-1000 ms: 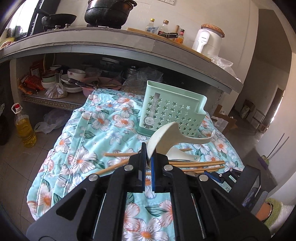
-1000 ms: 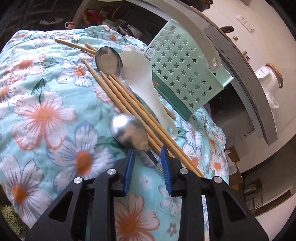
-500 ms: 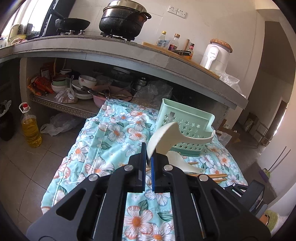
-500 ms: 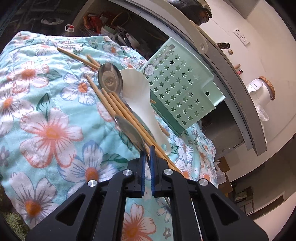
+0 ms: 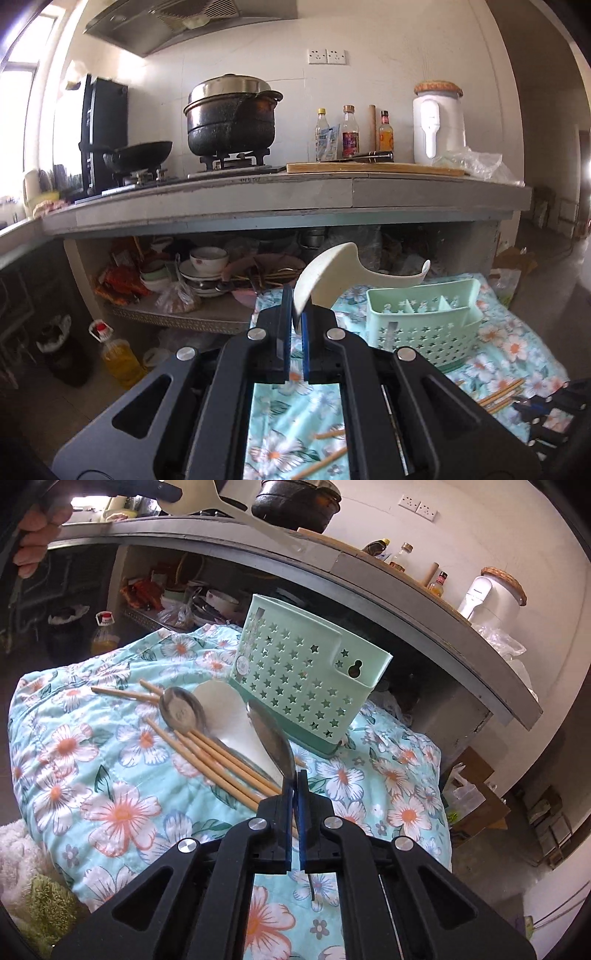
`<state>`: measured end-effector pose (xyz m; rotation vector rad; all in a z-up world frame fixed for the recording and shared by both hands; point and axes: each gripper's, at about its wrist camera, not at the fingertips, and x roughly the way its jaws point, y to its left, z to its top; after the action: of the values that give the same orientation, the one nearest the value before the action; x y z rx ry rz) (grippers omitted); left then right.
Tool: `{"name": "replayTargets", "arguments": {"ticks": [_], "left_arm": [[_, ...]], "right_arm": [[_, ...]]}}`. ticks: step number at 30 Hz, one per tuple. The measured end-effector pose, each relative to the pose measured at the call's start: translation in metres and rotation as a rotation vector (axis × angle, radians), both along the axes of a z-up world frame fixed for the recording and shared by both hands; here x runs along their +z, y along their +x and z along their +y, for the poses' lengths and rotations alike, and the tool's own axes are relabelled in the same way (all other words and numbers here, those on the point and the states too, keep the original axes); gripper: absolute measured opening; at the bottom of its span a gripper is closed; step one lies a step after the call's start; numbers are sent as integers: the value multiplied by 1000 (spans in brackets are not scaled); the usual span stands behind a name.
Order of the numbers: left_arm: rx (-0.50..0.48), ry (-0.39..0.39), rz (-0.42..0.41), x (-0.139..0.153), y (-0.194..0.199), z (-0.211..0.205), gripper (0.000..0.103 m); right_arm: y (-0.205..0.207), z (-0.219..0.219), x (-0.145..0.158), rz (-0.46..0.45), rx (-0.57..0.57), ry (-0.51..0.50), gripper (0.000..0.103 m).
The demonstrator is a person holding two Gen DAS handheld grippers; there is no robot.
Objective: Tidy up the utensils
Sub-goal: 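Grasp a metal spoon with the right gripper while the left gripper lifts the white ladle, then lower the white ladle into the green caddy and open the left gripper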
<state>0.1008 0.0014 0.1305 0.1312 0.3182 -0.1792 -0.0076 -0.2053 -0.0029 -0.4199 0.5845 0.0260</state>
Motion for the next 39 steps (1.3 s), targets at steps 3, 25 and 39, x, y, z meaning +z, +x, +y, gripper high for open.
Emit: {"name": "replayTargets", "arguments": {"ticks": [3, 25, 39], "left_arm": [[-7, 160, 17, 7, 22, -21, 3], [-344, -28, 314, 16, 135, -87, 51], [-263, -336, 277, -20, 64, -13, 69]], "right_arm": [[-3, -3, 1, -7, -2, 10, 2], [-15, -31, 10, -12, -46, 138, 3], [39, -87, 90, -118, 49, 570, 3]]}}
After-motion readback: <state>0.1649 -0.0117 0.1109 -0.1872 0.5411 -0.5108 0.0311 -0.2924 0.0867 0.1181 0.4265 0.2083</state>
